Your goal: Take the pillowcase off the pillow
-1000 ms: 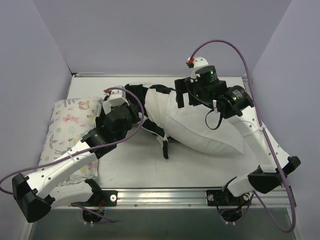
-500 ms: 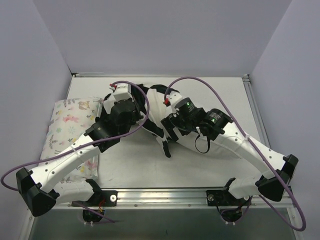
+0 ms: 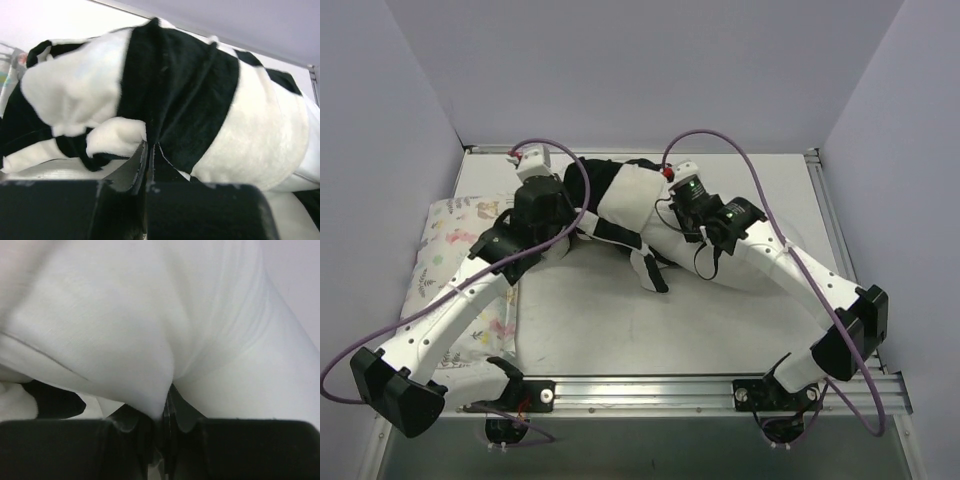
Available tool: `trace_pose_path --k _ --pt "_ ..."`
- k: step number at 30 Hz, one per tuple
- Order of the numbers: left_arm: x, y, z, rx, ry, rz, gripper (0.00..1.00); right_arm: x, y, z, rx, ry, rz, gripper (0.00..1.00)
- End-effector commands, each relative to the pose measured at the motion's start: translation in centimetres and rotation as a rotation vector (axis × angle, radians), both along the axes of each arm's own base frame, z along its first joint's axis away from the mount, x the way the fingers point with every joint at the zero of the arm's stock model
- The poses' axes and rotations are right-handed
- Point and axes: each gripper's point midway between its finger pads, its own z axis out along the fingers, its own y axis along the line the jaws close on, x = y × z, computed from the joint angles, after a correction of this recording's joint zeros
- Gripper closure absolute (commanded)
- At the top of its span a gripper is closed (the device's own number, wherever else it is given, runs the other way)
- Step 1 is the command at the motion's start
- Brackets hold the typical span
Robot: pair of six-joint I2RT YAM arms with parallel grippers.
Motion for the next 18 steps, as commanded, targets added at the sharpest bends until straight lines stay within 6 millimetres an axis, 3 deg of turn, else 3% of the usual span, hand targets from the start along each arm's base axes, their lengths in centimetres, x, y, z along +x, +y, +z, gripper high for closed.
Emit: trace_pose_path --k 1,3,4,5,7,18 --pt "2.6 5.9 4.3 -0.114 -0.089 0.159 1.00 0.6 -6.3 1.1 -0.057 -0.018 -0.220 1.00" --pt "3.8 8.2 2.1 -0.133 -0.037 0.210 1.00 0.5 -8.1 1.9 -0.023 -0.022 -0.284 1.00" --pt "4.7 10.8 1.5 -0.178 -0.023 0.266 1.00 0.5 -8.7 2.3 -0.014 -0.026 -0.303 1.00" --pt "5.4 11.8 0.3 -0.194 -0.007 0.289 1.00 0.3 -9.3 2.5 -0.011 -0.024 -0.322 1.00" --pt "6.2 14.6 -0.4 -0.233 0.001 0.361 1.00 0.2 -10.7 3.0 -0.005 -0.031 -0.362 1.00" --pt "10.5 17.7 -3.0 -0.228 0.088 0.491 1.00 -0.5 -15.1 4.7 0.053 -0.056 -0.491 1.00"
